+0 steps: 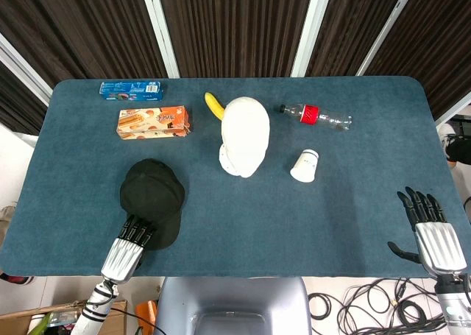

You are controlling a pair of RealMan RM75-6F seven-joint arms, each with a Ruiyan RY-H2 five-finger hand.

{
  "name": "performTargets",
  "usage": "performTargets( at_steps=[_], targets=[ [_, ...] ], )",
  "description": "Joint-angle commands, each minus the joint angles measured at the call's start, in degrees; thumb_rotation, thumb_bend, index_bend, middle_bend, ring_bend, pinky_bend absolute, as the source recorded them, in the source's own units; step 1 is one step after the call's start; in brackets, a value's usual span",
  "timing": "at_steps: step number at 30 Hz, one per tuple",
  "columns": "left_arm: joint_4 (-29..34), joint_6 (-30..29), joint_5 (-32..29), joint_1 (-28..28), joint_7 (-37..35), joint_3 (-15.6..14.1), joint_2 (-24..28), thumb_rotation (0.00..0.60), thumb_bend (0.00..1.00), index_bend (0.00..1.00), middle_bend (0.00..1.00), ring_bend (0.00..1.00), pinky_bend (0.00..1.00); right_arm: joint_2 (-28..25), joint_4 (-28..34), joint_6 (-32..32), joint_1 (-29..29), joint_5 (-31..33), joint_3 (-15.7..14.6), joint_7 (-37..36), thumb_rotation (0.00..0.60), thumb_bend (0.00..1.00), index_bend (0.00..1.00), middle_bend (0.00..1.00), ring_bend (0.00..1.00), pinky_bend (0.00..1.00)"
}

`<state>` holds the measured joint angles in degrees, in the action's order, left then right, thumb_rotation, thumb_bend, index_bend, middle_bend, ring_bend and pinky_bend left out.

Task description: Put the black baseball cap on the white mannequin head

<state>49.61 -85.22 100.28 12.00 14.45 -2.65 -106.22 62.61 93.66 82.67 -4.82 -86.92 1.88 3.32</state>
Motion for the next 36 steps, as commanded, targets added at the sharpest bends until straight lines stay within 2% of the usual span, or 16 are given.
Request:
performTargets(
  at_steps=[1,7,12,16,19,23,28,32,36],
  targets=[
    [-0.4,-0.2,-0.2,0.0,-0.3,-0.2,-0.2,0.6,0.37,0.3,0.26,0.18,0.13,0.0,0.0,0.0,0.0,0.0,0.0,0.1,0.6,0.09,0.0,0.0,0.0,0.0],
    [-2.7,-0.5,-0.3,0.5,-1.5,-0.5,-1.6,0.6,0.37,0.32,0.28,0.2,0.15,0.3,0.2,-0.1,-0.1,0.1,0.0,0.7,0.6,0.09,0.0,0.0,0.0,0.0],
    [-8.2,-1.9,0.5,1.4,-1.7,-0.6,-4.8,0.6,0.37,0.37,0.32,0.23,0.18,0.5,0.3,-0.5,-0.3,0.0,0.0,1.2,0.6,0.09,0.0,0.0,0.0,0.0],
    [-14.8,-3.2,1.0,2.1,-2.4,-0.7,-7.9,0.6,0.37,0.48,0.43,0.32,0.27,0.6,0.3,-0.9,-0.5,-0.1,-0.1,1.5,0.6,0.09,0.0,0.0,0.0,0.0],
    [-15.8,-3.2,1.0,2.2,-2.6,-0.7,-8.4,0.6,0.37,0.51,0.45,0.34,0.29,0.6,0.3,-0.9,-0.5,-0.1,-0.1,1.5,0.6,0.09,0.0,0.0,0.0,0.0],
    [-20.5,-3.6,0.4,2.9,-3.0,0.0,-10.4,0.6,0.37,0.58,0.53,0.43,0.41,0.5,0.4,-1.0,-0.5,-0.1,-0.2,1.4,0.6,0.09,0.0,0.0,0.0,0.0],
    [-27.3,-7.1,-0.1,4.0,-9.6,0.5,-13.1,0.6,0.37,0.63,0.6,0.51,0.53,0.2,0.3,-0.7,-0.4,0.0,-0.2,1.0,0.6,0.09,0.0,0.0,0.0,0.0],
    [-31.5,-11.2,-0.6,4.7,-11.7,1.3,-15.2,0.6,0.38,0.67,0.67,0.57,0.6,0.3,0.3,-0.9,-0.4,-0.1,-0.3,1.2,0.6,0.09,0.0,0.0,0.0,0.0],
    [-33.7,-14.1,-1.5,5.4,-14.6,2.0,-16.1,0.6,0.38,0.67,0.68,0.58,0.63,0.3,0.4,-0.9,-0.5,-0.1,-0.3,1.4,0.6,0.09,0.0,0.0,0.0,0.0]
  ],
)
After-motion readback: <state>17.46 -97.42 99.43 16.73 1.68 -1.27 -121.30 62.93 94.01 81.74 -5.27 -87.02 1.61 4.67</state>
